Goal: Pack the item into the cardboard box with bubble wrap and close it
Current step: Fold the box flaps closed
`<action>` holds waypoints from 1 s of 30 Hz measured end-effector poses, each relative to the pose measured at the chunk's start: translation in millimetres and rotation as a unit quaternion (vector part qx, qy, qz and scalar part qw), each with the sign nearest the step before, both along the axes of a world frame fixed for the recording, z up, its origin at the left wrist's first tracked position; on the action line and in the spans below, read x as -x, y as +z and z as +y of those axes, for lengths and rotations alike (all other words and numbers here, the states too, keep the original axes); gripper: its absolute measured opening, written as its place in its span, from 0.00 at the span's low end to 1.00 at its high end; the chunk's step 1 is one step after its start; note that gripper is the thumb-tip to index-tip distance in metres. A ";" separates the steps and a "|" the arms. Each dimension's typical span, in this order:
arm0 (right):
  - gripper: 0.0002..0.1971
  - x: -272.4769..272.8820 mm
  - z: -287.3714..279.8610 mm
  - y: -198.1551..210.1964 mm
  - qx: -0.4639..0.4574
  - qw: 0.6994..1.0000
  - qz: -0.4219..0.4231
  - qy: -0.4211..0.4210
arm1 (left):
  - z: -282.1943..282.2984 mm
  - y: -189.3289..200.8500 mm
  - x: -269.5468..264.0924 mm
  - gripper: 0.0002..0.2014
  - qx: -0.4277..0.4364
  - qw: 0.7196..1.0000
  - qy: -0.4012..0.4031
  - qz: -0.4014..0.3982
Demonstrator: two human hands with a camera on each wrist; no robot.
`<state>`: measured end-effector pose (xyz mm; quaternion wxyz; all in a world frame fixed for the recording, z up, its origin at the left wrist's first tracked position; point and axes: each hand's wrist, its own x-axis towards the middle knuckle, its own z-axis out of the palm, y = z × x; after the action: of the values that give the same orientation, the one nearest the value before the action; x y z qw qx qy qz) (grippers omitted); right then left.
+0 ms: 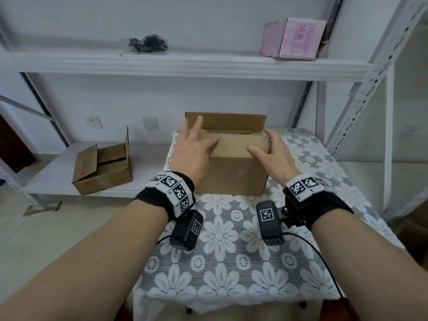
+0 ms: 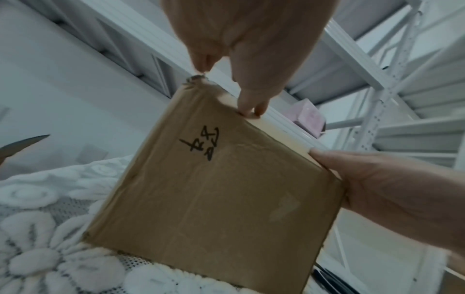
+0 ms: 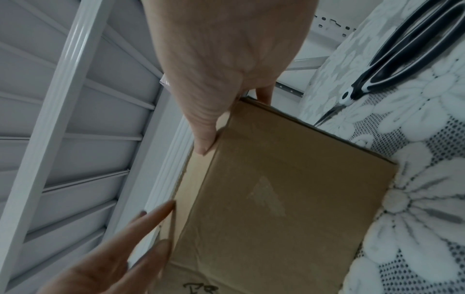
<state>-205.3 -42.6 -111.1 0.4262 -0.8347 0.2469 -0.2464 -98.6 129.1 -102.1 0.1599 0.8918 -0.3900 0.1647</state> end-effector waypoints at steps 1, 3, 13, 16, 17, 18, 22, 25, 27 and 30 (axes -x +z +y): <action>0.40 -0.6 -0.4 -0.4 -0.009 1.000 -0.010 0.004 | -4.1 0.0 2.6 0.22 -0.036 0.998 -0.027 -0.033; 0.44 -0.5 -1.0 -0.4 -0.029 0.999 -0.027 0.013 | -11.9 -2.4 11.0 0.27 -0.100 0.992 -0.064 -0.030; 0.55 -5.3 -11.0 4.3 -0.038 0.998 -0.040 0.038 | -20.6 1.9 15.7 0.59 -0.284 0.948 -0.094 0.113; 0.59 -8.1 -14.2 8.1 -0.022 0.999 -0.025 0.030 | -23.6 12.6 12.8 0.58 -0.310 0.935 -0.102 0.141; 0.60 -9.7 -14.9 10.6 -0.002 1.000 -0.010 0.024 | -24.4 15.1 11.8 0.58 -0.318 0.932 -0.103 0.143; 0.61 -12.0 -14.8 14.3 0.031 0.999 0.011 0.016 | -25.2 17.5 11.2 0.57 -0.324 0.930 -0.102 0.142; 0.61 -23.8 -13.7 37.9 0.189 0.976 0.096 0.053 | -25.9 22.4 10.8 0.55 -0.323 0.930 -0.105 0.141; 0.56 -33.2 -13.6 55.0 0.227 0.952 0.171 0.115 | -24.6 24.2 13.0 0.52 -0.313 0.933 -0.106 0.141; 0.48 -38.6 -10.1 61.8 0.226 0.948 0.183 0.128 | -23.8 24.5 13.6 0.51 -0.308 0.935 -0.107 0.137; 0.35 -44.4 -4.6 61.4 0.234 0.952 0.168 0.101 | -23.1 20.9 13.3 0.50 -0.297 0.941 -0.103 0.129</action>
<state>-160.9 -47.2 -49.7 0.1943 -0.9608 0.1650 -0.1088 -111.8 105.9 -81.2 -0.0468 0.8676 -0.4864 -0.0923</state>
